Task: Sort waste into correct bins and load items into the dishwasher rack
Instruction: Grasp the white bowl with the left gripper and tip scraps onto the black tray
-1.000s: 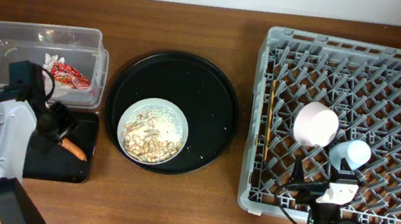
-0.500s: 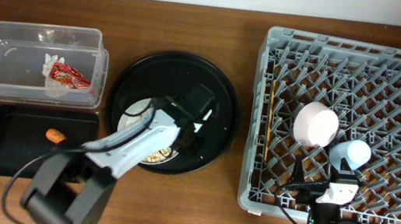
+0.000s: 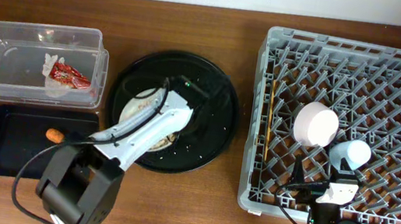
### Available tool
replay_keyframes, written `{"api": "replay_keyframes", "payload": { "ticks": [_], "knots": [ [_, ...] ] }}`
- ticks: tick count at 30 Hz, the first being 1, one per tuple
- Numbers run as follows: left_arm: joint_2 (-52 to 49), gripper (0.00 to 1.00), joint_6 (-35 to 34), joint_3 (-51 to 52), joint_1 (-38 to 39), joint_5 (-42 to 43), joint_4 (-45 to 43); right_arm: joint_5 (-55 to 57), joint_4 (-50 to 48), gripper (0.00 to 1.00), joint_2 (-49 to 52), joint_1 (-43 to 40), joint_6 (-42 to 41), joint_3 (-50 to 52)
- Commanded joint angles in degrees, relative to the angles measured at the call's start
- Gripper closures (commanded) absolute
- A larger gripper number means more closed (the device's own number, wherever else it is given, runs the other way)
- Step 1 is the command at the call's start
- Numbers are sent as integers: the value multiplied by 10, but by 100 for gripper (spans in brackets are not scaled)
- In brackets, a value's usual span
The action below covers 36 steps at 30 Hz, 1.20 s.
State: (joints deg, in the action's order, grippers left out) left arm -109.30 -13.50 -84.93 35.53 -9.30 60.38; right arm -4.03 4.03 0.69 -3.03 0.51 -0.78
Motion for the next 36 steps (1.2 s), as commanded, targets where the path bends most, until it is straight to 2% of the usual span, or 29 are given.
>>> {"api": "replay_keyframes", "payload": {
  "ticks": [1, 3, 9, 12, 16, 20, 25, 26, 30, 36],
  "knots": [
    [19, 100, -42, -51, 6, -46, 45, -3, 0, 2, -4, -4, 3, 5],
    [49, 100, -83, -52, 6, -66, 72, -3, 0, 2, -4, -4, 3, 5],
    [123, 100, -140, -50, -30, -66, 186, -3, 0, 2, -4, -4, 3, 5],
    [142, 100, -139, -18, -89, -2, 198, -3, 0, 2, -4, -4, 3, 5],
    [179, 100, -118, 49, -172, 29, 179, -3, 0, 2, -4, -4, 3, 5],
    [245, 100, -16, 93, -276, 165, 117, -3, 0, 2, -4, -4, 3, 5],
    [305, 100, 148, 109, -450, 358, 111, -3, 0, 2, -4, -4, 3, 5],
    [312, 100, 200, 109, -491, 416, 115, -3, 0, 2, -4, -4, 3, 5],
    [316, 100, 325, 109, -610, 568, 150, -3, 0, 2, -4, -4, 3, 5],
    [315, 100, 494, 168, -747, 738, 217, -3, 0, 2, -4, -4, 3, 5]
  ]
}}
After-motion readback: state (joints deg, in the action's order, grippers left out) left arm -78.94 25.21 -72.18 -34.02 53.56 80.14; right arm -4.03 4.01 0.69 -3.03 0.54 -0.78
